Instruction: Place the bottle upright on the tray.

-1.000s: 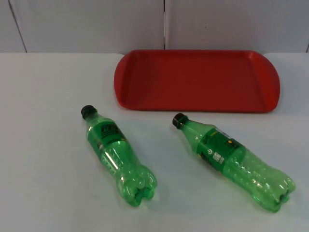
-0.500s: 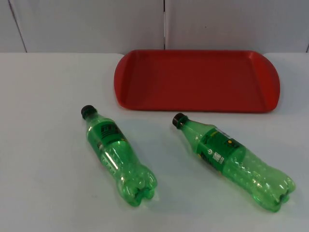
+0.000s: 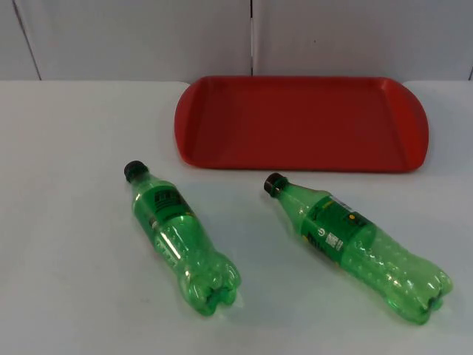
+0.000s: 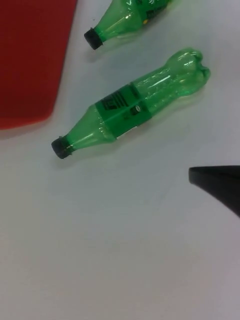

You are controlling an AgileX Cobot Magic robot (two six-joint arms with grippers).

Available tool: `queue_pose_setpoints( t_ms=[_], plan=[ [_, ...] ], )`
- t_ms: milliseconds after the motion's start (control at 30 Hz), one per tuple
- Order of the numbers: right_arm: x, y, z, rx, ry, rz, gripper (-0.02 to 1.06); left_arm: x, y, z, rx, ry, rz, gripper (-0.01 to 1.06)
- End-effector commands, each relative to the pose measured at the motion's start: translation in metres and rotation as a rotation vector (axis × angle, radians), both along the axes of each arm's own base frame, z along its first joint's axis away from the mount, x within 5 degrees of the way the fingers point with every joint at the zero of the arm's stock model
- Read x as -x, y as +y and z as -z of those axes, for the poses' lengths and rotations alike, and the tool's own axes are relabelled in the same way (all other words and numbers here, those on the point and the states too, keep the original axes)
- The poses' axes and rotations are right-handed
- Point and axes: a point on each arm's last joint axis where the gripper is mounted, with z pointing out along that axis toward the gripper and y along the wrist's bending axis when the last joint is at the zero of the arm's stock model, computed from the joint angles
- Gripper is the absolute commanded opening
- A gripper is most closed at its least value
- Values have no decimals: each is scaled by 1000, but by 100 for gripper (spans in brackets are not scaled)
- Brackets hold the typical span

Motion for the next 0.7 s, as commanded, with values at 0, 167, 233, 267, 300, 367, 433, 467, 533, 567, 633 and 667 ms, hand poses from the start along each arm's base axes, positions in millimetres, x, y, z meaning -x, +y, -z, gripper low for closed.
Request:
queue_pose_setpoints(
  t_ms=[0,167,233,267,300,367,433,467,533,567,633,667],
  plan=[
    [0,0,0,-9,-5,4,105,-5,-2,0,16,12,16,105],
    [0,0,0,-9,-5,4,105,-18,-4,7,49,61,16,105],
    [0,0,0,-9,-5,4,105,-23,-5,10,68,77,13,105],
    [0,0,0,-9,-5,4,105,-25,-5,11,75,83,11,105],
    [0,0,0,-9,-5,4,105,-25,-5,11,75,83,11,105],
    [0,0,0,-9,-5,4,105,-30,-6,14,102,97,7,105],
    [0,0,0,-9,-5,4,105,-34,-8,15,135,100,-4,105],
    [0,0,0,-9,-5,4,105,-34,-8,15,135,100,-4,105],
    [0,0,0,-9,-5,4,105,-39,-11,19,155,122,-24,105],
    [0,0,0,-9,-5,4,105,-41,-13,20,155,126,-28,105],
    [0,0,0,-9,-5,4,105,-44,-15,23,153,143,-43,105],
    [0,0,0,-9,-5,4,105,-47,-18,25,142,156,-48,105]
  ],
)
